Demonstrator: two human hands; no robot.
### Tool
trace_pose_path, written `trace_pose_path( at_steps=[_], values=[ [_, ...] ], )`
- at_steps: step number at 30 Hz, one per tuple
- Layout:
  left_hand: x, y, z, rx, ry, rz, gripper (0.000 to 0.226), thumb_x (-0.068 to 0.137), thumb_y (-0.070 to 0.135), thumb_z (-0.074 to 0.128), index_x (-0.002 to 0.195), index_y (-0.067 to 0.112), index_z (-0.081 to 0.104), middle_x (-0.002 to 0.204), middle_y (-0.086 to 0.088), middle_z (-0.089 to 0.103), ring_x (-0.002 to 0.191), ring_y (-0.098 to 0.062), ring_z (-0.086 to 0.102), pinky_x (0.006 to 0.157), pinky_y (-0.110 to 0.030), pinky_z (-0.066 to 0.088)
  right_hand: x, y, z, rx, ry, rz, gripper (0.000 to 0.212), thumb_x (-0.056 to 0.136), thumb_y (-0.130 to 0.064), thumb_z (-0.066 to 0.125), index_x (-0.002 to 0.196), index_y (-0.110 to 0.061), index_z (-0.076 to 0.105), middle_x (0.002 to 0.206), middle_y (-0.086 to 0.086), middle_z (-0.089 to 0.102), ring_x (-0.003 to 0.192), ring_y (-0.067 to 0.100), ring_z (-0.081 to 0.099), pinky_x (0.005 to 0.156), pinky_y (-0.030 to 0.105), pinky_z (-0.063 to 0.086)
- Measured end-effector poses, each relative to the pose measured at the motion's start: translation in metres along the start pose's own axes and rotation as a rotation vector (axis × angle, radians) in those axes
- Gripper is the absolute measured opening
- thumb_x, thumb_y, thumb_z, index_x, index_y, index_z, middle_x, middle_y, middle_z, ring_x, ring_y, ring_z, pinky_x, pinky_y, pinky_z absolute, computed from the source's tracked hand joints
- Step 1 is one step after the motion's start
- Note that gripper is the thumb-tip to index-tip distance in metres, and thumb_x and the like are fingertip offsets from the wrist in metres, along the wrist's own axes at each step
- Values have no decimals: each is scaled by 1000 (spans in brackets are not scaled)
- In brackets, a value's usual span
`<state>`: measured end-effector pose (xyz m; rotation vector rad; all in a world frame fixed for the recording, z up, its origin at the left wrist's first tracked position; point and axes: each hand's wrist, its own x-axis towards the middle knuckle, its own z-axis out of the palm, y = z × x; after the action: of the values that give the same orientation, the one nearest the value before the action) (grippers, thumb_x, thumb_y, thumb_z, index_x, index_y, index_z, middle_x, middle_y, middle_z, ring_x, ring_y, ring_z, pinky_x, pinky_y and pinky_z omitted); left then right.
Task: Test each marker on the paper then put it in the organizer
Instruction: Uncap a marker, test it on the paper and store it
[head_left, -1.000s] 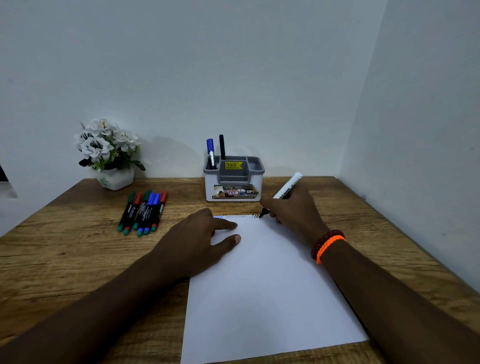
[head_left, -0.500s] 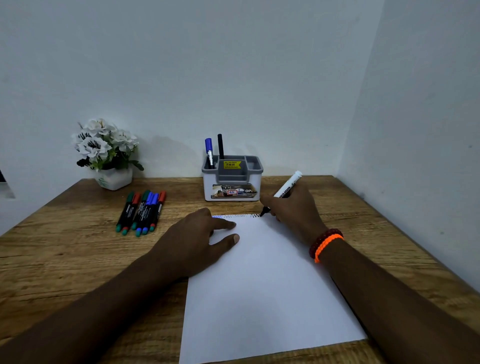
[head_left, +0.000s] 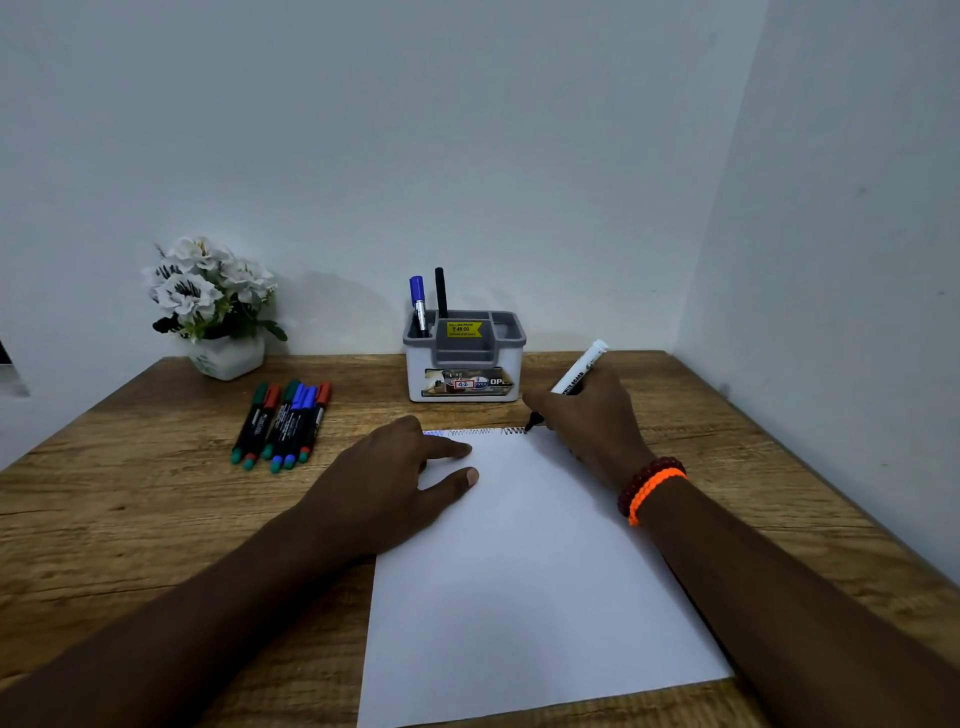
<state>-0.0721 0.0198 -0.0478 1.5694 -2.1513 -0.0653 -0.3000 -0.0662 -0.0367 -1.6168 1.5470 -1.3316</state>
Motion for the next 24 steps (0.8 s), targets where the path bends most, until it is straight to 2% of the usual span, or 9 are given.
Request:
trace_pose_path(
  at_steps=[4, 9, 11, 18, 24],
  values=[
    [0, 0, 0, 5, -2, -3, 50, 91, 69, 49, 135, 48, 58, 88, 15, 47, 84, -4, 50, 68, -25, 39, 0, 0, -1, 0, 5, 4, 30, 77, -27, 80, 73, 1, 70, 56, 0, 66, 39, 8, 53, 47, 27, 41],
    [0, -1, 1, 2, 13, -5, 49, 90, 70, 49, 133, 49, 60, 87, 14, 48, 84, -5, 51, 71, -27, 43, -2, -3, -2, 3, -6, 13, 36, 76, -27, 80, 71, 4, 64, 54, 2, 60, 41, 14, 51, 46, 29, 41],
    [0, -1, 1, 0, 16, -7, 49, 90, 70, 50, 133, 49, 60, 87, 14, 48, 83, -5, 51, 70, -27, 43, -2, -4, -1, -6, -8, 13, 33, 76, -29, 81, 71, 0, 65, 55, 1, 61, 42, 14, 52, 45, 28, 41],
    [0, 1, -1, 3, 5, -5, 49, 91, 68, 50, 134, 48, 59, 87, 16, 47, 83, -4, 50, 70, -27, 41, -2, -4, -3, -19, 39, 32, 26, 77, -23, 79, 72, 1, 69, 54, -1, 64, 41, 11, 54, 45, 26, 41],
    [1, 1, 0, 6, 0, -11, 49, 90, 69, 49, 134, 49, 59, 88, 15, 47, 82, -3, 49, 69, -27, 40, -2, -5, -4, -39, 31, 29, 25, 78, -27, 80, 74, -5, 67, 63, 1, 66, 52, 14, 60, 46, 25, 41]
  ],
)
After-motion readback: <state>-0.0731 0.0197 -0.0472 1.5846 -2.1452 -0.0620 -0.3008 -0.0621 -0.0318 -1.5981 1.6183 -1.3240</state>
